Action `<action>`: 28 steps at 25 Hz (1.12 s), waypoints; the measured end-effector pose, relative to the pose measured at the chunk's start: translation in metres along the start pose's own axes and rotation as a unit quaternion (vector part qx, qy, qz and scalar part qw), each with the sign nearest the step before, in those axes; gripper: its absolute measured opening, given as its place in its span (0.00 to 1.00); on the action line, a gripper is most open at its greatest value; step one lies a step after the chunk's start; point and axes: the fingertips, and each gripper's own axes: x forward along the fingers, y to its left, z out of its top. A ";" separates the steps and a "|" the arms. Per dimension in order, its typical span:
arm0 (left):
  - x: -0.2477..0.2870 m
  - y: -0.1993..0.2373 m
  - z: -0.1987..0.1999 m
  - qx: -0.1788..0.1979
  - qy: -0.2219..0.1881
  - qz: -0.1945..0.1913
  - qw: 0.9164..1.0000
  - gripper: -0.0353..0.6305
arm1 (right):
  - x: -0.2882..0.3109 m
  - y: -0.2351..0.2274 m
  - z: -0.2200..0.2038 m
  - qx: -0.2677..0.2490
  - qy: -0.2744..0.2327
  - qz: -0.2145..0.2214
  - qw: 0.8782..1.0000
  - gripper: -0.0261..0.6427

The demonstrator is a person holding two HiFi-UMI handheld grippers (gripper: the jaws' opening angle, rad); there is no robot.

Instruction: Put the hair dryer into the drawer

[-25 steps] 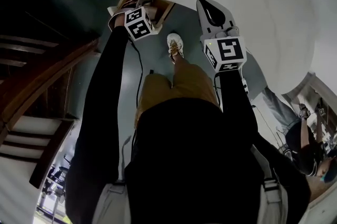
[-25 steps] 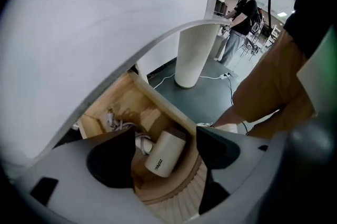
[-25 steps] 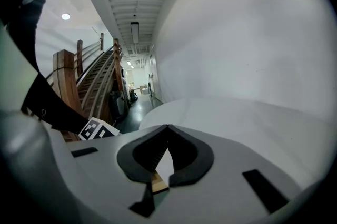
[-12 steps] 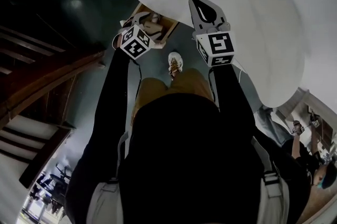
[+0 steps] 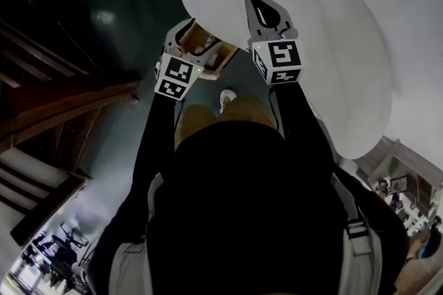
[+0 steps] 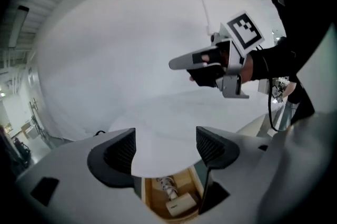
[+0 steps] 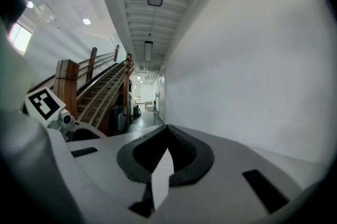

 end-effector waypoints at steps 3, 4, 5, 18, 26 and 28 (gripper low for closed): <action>-0.020 0.019 0.036 -0.007 -0.057 0.041 0.997 0.61 | 0.004 0.010 0.013 -0.004 -0.015 0.002 1.000 0.08; -0.027 0.026 0.048 -0.010 -0.076 0.057 0.995 0.61 | 0.006 0.012 0.017 -0.007 -0.022 0.005 1.000 0.08; -0.033 0.033 0.059 -0.012 -0.093 0.070 0.993 0.61 | 0.008 0.014 0.022 -0.010 -0.027 0.008 1.000 0.08; -0.100 0.078 0.112 -0.033 -0.185 0.188 0.964 0.45 | 0.009 0.018 0.091 -0.032 -0.094 0.011 0.995 0.08; -0.110 0.085 0.128 -0.030 -0.209 0.214 0.954 0.21 | 0.002 0.028 0.092 -0.047 -0.095 0.028 0.994 0.08; -0.111 0.086 0.130 -0.021 -0.207 0.225 0.952 0.09 | 0.001 0.030 0.091 -0.049 -0.094 0.032 0.994 0.08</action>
